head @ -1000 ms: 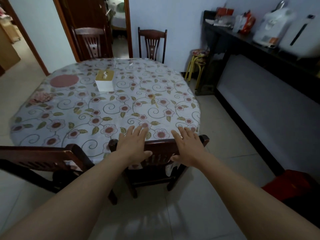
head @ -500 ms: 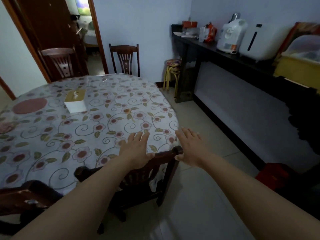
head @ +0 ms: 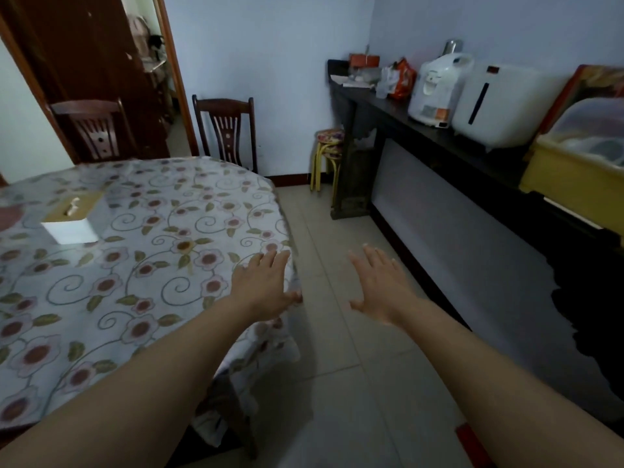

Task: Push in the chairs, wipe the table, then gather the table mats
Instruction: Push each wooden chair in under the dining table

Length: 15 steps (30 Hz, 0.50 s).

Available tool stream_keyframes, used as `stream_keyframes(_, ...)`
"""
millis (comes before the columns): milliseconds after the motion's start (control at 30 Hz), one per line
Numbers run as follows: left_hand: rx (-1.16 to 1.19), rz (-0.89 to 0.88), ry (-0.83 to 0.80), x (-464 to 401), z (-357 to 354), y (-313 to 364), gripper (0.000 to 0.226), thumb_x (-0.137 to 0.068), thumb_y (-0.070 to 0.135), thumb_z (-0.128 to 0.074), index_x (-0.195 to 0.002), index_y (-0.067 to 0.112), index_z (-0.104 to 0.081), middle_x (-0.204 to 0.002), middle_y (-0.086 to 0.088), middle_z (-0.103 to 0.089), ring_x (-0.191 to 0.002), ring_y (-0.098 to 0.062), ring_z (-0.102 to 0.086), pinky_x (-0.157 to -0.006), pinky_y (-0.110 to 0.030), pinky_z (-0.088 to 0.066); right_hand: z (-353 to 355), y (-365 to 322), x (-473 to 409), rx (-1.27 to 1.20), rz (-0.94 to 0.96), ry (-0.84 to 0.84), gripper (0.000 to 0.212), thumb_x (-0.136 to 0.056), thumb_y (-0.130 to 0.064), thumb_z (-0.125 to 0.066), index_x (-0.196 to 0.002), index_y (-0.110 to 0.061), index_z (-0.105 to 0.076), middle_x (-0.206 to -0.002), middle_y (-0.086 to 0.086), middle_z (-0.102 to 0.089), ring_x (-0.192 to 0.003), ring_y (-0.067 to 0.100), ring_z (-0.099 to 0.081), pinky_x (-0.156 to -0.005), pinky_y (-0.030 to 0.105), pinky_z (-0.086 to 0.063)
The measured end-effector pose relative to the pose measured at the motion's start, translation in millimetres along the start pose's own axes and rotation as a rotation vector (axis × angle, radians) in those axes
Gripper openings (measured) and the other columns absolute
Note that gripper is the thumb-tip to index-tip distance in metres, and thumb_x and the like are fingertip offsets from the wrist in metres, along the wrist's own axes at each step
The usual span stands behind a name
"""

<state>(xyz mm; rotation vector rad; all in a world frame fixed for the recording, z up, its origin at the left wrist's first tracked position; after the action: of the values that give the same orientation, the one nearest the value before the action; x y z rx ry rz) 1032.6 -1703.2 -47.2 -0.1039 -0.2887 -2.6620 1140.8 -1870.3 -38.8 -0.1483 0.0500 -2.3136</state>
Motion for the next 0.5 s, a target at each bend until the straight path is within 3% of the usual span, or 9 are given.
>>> stream_keyframes(267,-0.010,0.045,0.015,-111,18,32,0.081,-0.088,0.052,-0.049,-0.149,0.023,-0.004,-0.158,-0.003,-0.008,-0.144,-0.026,-0.009,-0.113,-0.052,-0.015,24,72,-108,0.003,0.089,0.002,0.089,-0.088,-0.043,-0.060,-0.152,-0.022,-0.001,-0.160,0.004,0.002,-0.146,0.026,-0.001,-0.117,0.042,-0.006)
stream_keyframes(500,0.096,0.102,0.032,-270,42,24,0.083,-0.087,0.053,-0.050,-0.149,0.018,-0.007,-0.156,-0.005,-0.014,-0.142,-0.028,-0.016,-0.113,-0.049,-0.022,51,120,-250,0.064,0.096,0.024,0.090,-0.087,-0.047,-0.060,-0.152,-0.022,-0.003,-0.160,0.005,0.001,-0.146,0.027,-0.004,-0.116,0.044,-0.011)
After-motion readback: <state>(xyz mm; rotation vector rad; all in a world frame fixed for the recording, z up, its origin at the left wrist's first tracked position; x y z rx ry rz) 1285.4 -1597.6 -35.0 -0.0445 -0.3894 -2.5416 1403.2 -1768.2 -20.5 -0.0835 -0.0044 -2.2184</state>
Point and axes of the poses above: each hand's wrist, its own x-axis away from the middle knuckle, its own z-axis out of the back of the hand, y = z × x, the point moved 3 cm from there along -x, towards the middle knuckle
